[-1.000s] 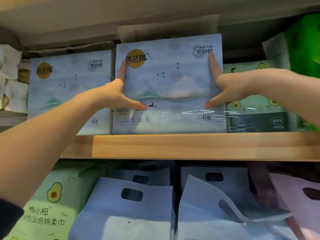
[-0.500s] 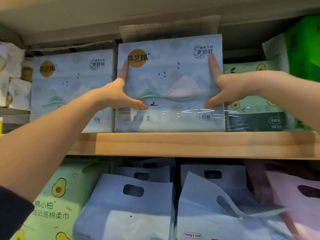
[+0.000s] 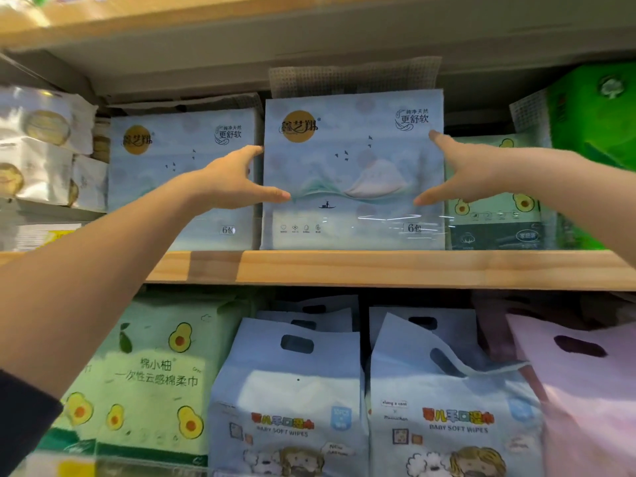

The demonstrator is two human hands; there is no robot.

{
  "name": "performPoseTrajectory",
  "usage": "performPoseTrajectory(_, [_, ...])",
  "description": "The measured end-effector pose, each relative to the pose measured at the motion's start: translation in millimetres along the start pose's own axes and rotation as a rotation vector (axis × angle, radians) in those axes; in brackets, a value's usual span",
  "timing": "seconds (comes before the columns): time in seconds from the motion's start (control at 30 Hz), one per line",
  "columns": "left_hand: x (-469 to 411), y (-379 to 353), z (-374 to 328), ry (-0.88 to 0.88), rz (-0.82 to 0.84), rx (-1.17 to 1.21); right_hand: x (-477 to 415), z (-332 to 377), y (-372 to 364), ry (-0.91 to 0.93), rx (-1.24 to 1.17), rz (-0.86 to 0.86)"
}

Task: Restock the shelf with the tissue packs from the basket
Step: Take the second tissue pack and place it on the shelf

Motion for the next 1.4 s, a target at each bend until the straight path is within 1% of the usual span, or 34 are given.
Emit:
performPoseTrajectory(0.13, [24.0,13.9,-4.8,-0.042,-0.008,-0.041,26.3,11.4,9.1,0.036,0.004,-0.027])
performPoseTrajectory(0.27, [50.2,30.5,-9.8,-0.078,-0.02,-0.082,56.4,23.4,16.6,0.019,-0.005,-0.019])
performPoseTrajectory(0.43, [85.8,40.5,-10.9,-0.107,0.008,-0.089,93.8,33.5,16.8,0.02,-0.021,-0.01])
performPoseTrajectory(0.57, [118.5,50.2,-15.0,-0.118,0.027,-0.109,126.5,41.0,21.0,0.037,0.015,0.02])
performPoseTrajectory(0.73, [165.8,67.5,-14.8,-0.102,0.065,-0.167,168.1,48.4,38.8,0.058,0.013,0.014])
performPoseTrajectory(0.83, [196.6,76.0,-10.8,-0.071,0.073,-0.19,194.4,53.5,41.5,0.1,0.002,0.029])
performPoseTrajectory(0.93, [228.3,77.7,-5.1,-0.011,0.089,-0.142,226.4,56.6,41.9,0.154,-0.026,0.05])
performPoseTrajectory(1.03, [265.2,70.9,-2.7,0.059,0.107,-0.071,260.7,50.2,35.4,0.147,-0.091,0.095])
performPoseTrajectory(1.17, [323.0,46.8,-3.6,0.112,0.188,-0.072,316.8,43.7,10.2,0.149,-0.192,0.158])
performPoseTrajectory(1.4, [417.8,9.8,-7.9,0.124,0.343,-0.033,404.1,42.6,-47.2,0.079,-0.295,0.351])
Point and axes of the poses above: each hand's wrist, its own x-axis away from the middle knuckle, its own y-axis out of the back of the hand, z = x × y, the point moved 7 cm from there along -x, towards the middle knuckle, and after that the axes turned 7 degrees about -x, right-handed, at the moved point
